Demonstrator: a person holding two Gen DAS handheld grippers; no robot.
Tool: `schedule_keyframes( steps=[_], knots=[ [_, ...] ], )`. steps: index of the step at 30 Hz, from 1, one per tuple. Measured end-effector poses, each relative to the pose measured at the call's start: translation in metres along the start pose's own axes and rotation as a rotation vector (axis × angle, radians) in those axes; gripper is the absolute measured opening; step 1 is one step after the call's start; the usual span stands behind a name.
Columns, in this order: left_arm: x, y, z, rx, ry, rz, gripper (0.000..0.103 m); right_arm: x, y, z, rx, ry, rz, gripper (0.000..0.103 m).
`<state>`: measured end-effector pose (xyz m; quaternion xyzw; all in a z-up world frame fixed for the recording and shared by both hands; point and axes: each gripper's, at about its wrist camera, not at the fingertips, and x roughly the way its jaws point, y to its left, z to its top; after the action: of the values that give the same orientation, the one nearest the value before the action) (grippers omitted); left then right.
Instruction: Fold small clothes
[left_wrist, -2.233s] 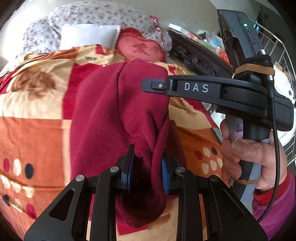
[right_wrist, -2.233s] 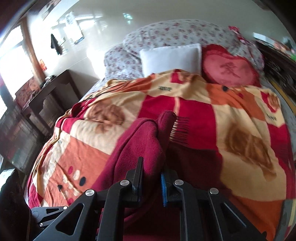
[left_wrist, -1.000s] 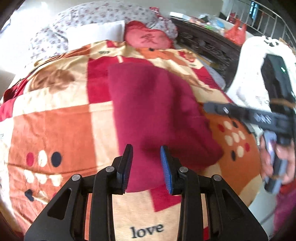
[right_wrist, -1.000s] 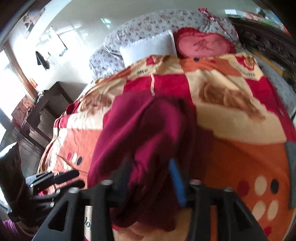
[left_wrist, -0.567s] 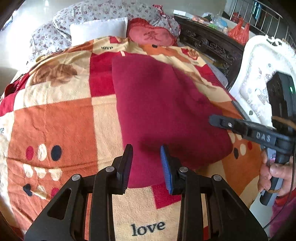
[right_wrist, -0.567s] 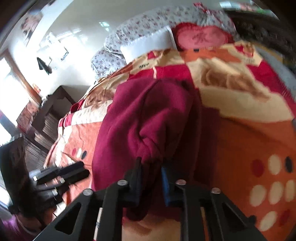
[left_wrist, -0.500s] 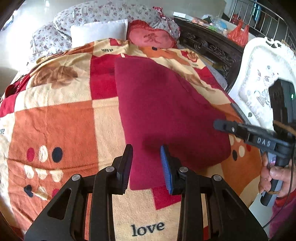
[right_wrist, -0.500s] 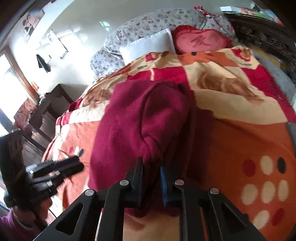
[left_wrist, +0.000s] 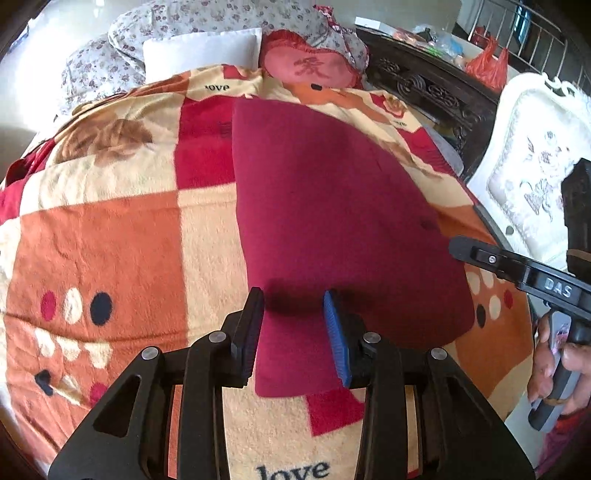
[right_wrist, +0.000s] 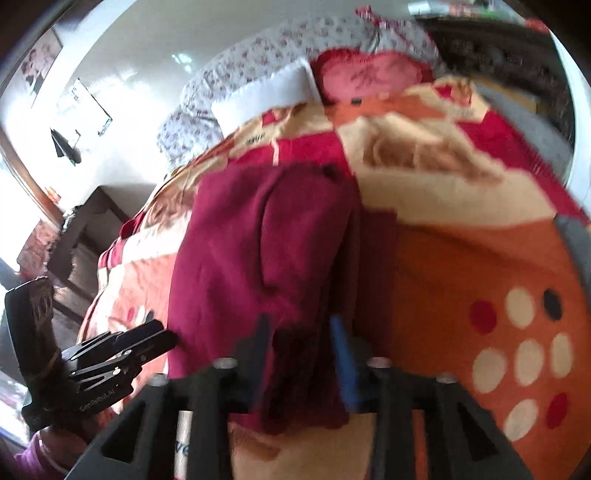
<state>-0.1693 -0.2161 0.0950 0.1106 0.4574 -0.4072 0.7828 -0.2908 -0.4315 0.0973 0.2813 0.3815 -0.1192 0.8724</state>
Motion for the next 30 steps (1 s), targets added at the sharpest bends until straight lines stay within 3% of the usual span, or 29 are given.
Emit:
schedule_keyframes(
  steps=[4, 8, 10, 16, 22, 23, 24, 25, 26, 30],
  knots=[
    [0.003, -0.001, 0.009, -0.018, -0.011, 0.007, 0.033, 0.011, 0.004, 0.012, 0.010, 0.010, -0.007, 0.045],
    [0.009, -0.002, 0.022, -0.032, -0.035, 0.020, 0.033, 0.012, 0.017, 0.025, -0.024, -0.053, -0.013, 0.043],
    [0.016, -0.004, 0.026, -0.031, -0.041, 0.034, 0.041, 0.020, 0.025, 0.030, -0.059, -0.044, -0.013, 0.030],
    [0.032, -0.010, 0.028, -0.028, -0.044, 0.063, 0.055, 0.058, 0.014, 0.026, -0.104, 0.035, -0.104, 0.023],
    [0.033, -0.011, 0.028, -0.007, -0.049, 0.053, 0.061, 0.049, -0.011, 0.020, -0.018, 0.002, -0.024, 0.023],
    [0.029, -0.006, 0.028, -0.028, -0.047, 0.022, 0.061, 0.042, -0.016, 0.019, 0.004, -0.022, 0.011, 0.025],
    [0.026, 0.000, 0.029, -0.057, -0.049, -0.018, 0.061, 0.036, -0.018, 0.018, 0.019, -0.043, 0.023, 0.044],
    [0.023, 0.008, 0.029, -0.100, -0.057, -0.067, 0.062, 0.031, -0.022, 0.015, 0.037, -0.066, 0.016, 0.071],
    [0.020, 0.016, 0.029, -0.136, -0.064, -0.103, 0.066, 0.029, -0.025, 0.014, 0.053, -0.082, 0.014, 0.080],
    [0.019, 0.033, 0.031, -0.181, -0.073, -0.148, 0.072, 0.037, -0.042, 0.013, 0.121, -0.058, 0.067, 0.082]
  ],
)
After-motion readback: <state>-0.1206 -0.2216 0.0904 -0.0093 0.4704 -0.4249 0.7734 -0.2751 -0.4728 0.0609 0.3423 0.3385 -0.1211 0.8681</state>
